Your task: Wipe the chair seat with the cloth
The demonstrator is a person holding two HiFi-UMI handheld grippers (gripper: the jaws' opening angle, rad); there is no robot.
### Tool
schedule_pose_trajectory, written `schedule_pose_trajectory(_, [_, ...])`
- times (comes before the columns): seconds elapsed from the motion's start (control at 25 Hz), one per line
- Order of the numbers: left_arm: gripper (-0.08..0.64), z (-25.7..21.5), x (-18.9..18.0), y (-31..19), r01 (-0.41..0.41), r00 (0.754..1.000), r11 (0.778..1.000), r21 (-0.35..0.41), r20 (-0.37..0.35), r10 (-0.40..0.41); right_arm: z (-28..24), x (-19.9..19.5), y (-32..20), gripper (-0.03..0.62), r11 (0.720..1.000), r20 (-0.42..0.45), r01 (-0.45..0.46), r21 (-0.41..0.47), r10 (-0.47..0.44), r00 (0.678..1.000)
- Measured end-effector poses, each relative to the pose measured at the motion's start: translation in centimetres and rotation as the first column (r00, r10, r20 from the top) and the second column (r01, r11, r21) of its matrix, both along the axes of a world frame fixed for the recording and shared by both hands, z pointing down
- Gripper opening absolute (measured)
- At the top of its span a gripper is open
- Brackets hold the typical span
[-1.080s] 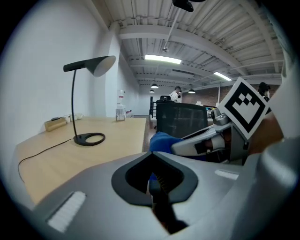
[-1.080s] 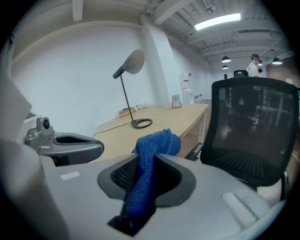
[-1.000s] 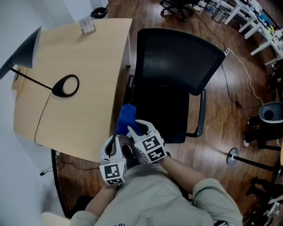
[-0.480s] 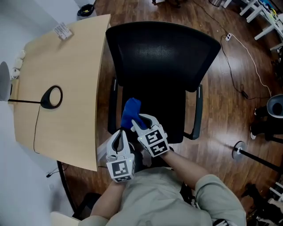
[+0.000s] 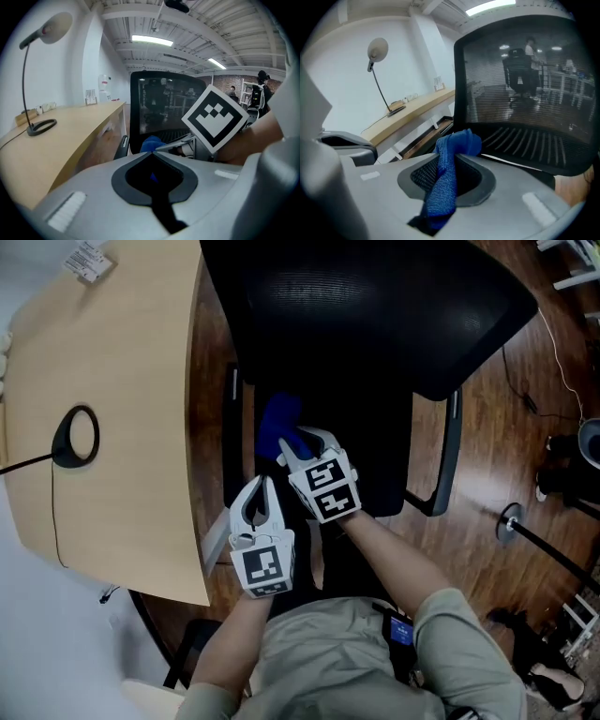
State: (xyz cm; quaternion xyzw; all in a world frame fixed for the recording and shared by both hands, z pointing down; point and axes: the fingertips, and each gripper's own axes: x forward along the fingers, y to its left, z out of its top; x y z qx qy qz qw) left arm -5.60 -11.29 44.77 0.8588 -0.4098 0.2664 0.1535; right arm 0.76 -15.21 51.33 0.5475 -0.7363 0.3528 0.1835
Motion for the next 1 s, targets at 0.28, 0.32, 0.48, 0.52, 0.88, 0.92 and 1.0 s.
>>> schedule_pose_trajectory(0.28, [0.005,3.4,0.6,-3.6,-0.006,1.0,0.999,-0.05,-0.029,0.005,6.4,-0.6,-4.3,0.087,0.998,0.025,-0.011,-0.062,0.013,1.0])
schedule_pose_trajectory(0.32, [0.006,4.0,0.4,-4.1,-0.004,1.0,0.999,-0.052,-0.031,0.003,7.6,-0.8,-5.0,0.087,0.998,0.029,-0.01,-0.068,0.012,0.999])
schedule_pose_trajectory(0.48, [0.006,6.2,-0.2,-5.2,0.011,1.0,0.998,-0.065,-0.025,-0.013,11.8,-1.6,-7.1,0.087,0.995,0.055,0.008,-0.102,-0.002,0.998])
schedule_pose_trajectory(0.52, [0.005,6.9,-0.3,-5.1,0.015,1.0,0.997,-0.076,-0.021,-0.017,12.9,-1.7,-7.2,0.087,0.993,0.056,0.017,-0.116,-0.011,0.998])
schedule_pose_trajectory(0.88, [0.005,10.5,-0.4,-4.4,0.005,1.0,0.993,-0.122,-0.009,-0.006,18.8,-2.7,-8.6,0.087,0.982,0.032,0.055,-0.18,-0.05,0.998])
schedule_pose_trajectory(0.92, [0.005,10.8,-0.4,-4.1,-0.003,1.0,0.991,-0.132,-0.007,0.002,19.1,-2.6,-8.7,0.087,0.982,0.025,0.057,-0.179,-0.054,0.998])
schedule_pose_trajectory(1.0, [0.006,11.3,-0.3,-3.7,-0.015,1.0,0.989,-0.144,-0.002,0.015,19.4,-2.1,-9.1,0.087,0.983,0.011,0.057,-0.176,-0.056,0.998])
